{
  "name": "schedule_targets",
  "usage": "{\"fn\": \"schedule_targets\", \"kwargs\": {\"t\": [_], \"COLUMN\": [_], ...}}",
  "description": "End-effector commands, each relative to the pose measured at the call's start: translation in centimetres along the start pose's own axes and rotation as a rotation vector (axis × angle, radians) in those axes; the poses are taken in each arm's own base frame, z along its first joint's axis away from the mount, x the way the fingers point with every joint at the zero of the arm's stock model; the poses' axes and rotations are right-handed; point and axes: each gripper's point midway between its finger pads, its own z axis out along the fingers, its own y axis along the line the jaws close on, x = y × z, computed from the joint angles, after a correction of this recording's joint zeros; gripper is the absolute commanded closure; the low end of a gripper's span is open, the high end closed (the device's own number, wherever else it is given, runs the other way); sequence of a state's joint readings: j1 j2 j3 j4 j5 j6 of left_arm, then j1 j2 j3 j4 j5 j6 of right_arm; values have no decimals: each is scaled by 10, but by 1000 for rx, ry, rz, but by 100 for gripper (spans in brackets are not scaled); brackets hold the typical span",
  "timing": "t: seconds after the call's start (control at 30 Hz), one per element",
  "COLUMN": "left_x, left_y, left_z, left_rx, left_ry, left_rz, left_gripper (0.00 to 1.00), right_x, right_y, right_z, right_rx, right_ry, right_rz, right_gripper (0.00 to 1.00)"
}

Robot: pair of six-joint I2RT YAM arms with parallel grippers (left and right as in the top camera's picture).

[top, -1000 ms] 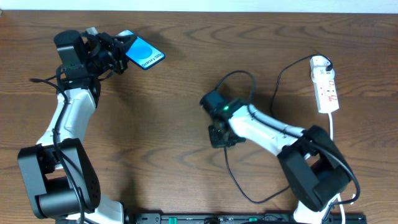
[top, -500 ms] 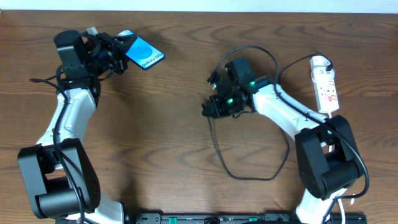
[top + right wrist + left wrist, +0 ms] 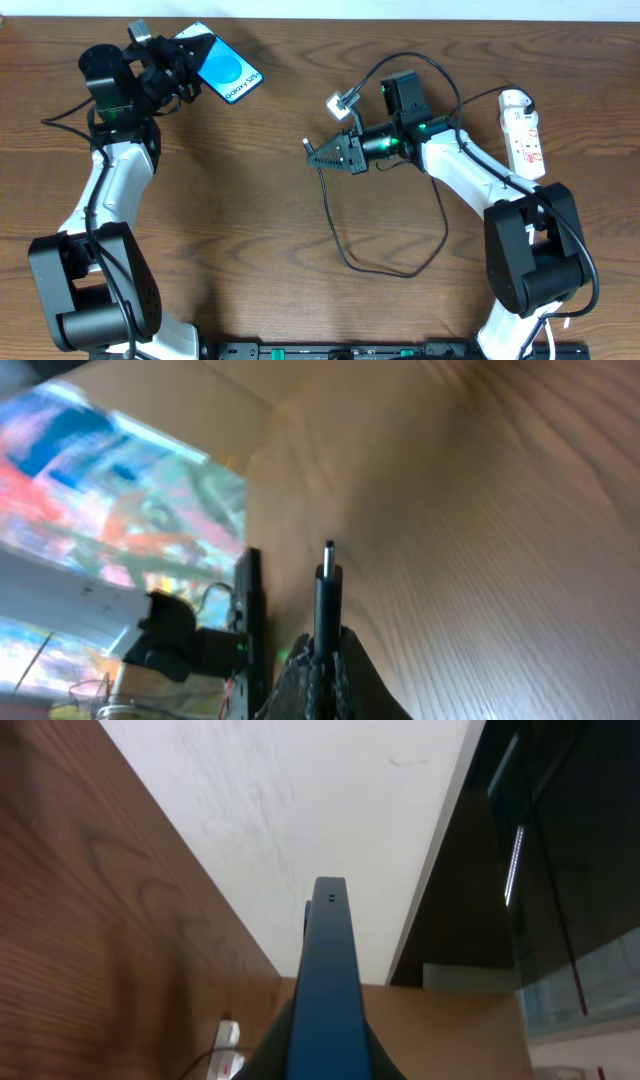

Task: Plug charger to phone and switch on socket
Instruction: 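Lift the cable plug and carry it toward the phone, then raise the phone with the left gripper, bottom edge toward the plug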

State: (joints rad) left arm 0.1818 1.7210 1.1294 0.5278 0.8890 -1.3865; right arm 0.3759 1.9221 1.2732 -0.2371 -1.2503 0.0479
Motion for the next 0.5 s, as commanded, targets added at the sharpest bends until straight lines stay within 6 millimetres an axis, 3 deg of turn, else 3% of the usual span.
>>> {"fn": "schedule_targets", "kwargs": {"t": [0.0,0.17,0.47], "left_x": [14,27,49], "left_y": [-15,-16,-38], "left_z": [-5,-6,-4], "left_rx": [34,42,149], "left_ry": [71,142,222], "left_rz": [36,40,326], "left_gripper": [93,92,93], "right_x": [-10,-19,-33], "right_y": [28,36,44], "right_z": [-3,-5,-8], "right_rx": [-159,-197,-227], "right_ry": [-14,-30,-39], "right_rz": [-88,-136,-104], "right_gripper": [99,99,99]}}
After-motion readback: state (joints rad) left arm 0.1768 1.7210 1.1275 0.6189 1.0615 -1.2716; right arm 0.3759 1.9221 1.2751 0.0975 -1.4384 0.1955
